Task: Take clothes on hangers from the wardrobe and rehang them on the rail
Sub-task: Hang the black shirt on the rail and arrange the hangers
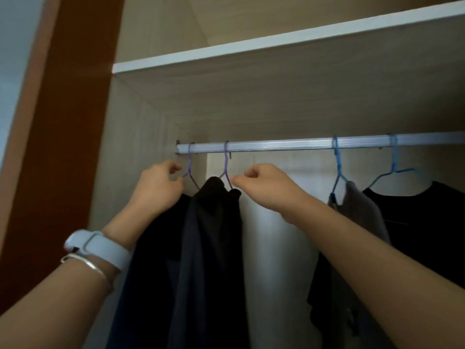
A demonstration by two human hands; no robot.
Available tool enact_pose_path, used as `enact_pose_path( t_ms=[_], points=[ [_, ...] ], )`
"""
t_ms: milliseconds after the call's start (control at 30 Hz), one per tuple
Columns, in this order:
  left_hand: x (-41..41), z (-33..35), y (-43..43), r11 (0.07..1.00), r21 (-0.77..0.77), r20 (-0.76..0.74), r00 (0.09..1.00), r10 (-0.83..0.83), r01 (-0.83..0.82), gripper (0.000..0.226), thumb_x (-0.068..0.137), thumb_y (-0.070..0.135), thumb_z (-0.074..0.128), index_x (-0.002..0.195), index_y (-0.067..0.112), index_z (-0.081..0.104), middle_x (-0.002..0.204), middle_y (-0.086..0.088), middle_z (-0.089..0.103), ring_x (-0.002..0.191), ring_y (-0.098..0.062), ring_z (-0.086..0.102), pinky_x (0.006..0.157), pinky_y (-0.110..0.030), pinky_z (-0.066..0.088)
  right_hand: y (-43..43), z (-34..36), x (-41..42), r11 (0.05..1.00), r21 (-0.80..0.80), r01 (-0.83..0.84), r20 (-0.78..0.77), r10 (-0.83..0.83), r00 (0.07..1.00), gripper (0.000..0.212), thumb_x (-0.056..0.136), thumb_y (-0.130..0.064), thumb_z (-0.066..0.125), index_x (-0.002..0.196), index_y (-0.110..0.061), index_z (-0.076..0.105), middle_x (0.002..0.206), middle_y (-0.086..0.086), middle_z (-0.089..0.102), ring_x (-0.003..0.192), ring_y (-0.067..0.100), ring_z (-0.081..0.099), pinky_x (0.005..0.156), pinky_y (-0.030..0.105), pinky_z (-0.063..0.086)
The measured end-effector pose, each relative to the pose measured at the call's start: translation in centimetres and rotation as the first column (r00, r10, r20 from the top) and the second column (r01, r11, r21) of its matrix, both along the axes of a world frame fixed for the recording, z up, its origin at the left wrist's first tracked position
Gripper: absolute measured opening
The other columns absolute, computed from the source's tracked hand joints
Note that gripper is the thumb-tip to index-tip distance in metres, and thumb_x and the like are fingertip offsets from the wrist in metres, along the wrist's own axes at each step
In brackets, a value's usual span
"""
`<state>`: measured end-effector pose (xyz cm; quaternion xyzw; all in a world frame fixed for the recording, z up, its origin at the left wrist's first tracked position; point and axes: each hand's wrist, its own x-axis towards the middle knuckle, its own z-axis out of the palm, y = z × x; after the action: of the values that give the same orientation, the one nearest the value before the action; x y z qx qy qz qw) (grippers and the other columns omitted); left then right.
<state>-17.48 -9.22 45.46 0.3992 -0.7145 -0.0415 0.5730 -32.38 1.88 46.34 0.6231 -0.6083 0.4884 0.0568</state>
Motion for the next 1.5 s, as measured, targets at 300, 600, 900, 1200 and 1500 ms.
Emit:
enact_pose_path(
  t_ms=[300,600,900,1200,1500],
  points=[
    [1.1,-0.9,-6.5,0.982,0.182,0.082,0.996,0.043,-0.057,0.037,0.088,0.019,0.051,0.12,-0.002,0.051,0.126,-0.026,0.055,0.118,-0.039,0.051,0.094,-0.035,0.042,-9.2,0.2,4.1,0.972,0.233,0.009,0.214,-0.061,0.975,0.019,0.083,-0.027,0.051,0.069,-0.014,0.048,0.079,0.007,0.053,0.065,0.021,0.052,0.062,0.029,0.047],
    [1.3,-1.3,-8.1,0.994,0.077,0.125,0.99,0.068,-0.078,0.026,0.089,0.004,0.04,0.104,-0.006,0.06,0.112,-0.029,0.06,0.105,-0.043,0.056,0.083,-0.038,0.045,-11.4,-0.5,4.6,0.997,0.07,-0.032,0.268,0.012,0.963,0.004,0.083,-0.01,0.044,0.087,-0.01,0.045,0.078,0.011,0.045,0.058,0.02,0.039,0.045,0.024,0.029],
    [1.5,-1.1,-8.4,0.997,-0.007,0.128,0.989,0.071,-0.071,0.026,0.087,0.004,0.041,0.102,-0.002,0.061,0.109,-0.026,0.062,0.101,-0.043,0.057,0.079,-0.036,0.045,-12.6,-0.5,4.4,0.986,0.143,-0.082,0.116,0.066,0.991,0.012,0.087,-0.009,0.045,0.075,-0.011,0.043,0.066,0.002,0.04,0.054,0.014,0.037,0.045,0.022,0.029],
    [-1.6,-0.8,-4.3,0.939,-0.312,0.151,0.984,-0.097,0.141,0.033,0.092,0.011,0.045,0.122,0.001,0.054,0.135,-0.015,0.05,0.134,-0.027,0.037,0.109,-0.024,0.022,-6.7,0.3,0.8,0.966,0.062,0.249,-0.246,-0.227,0.942,0.076,0.082,-0.051,0.057,0.144,-0.026,0.019,0.117,0.007,0.057,0.103,0.023,0.057,0.077,0.029,0.05],
    [-3.9,-0.7,-1.7,0.893,0.164,-0.024,0.907,-0.42,0.418,0.046,0.087,0.009,0.049,0.133,0.011,0.042,0.125,-0.012,0.055,0.107,-0.026,0.055,0.079,-0.029,0.043,5.8,0.8,-12.7,0.343,0.153,0.927,-0.356,-0.856,0.375,0.034,0.088,-0.025,0.05,0.119,-0.011,0.054,0.117,0.013,0.057,0.113,0.031,0.054,0.088,0.038,0.043]
  ],
)
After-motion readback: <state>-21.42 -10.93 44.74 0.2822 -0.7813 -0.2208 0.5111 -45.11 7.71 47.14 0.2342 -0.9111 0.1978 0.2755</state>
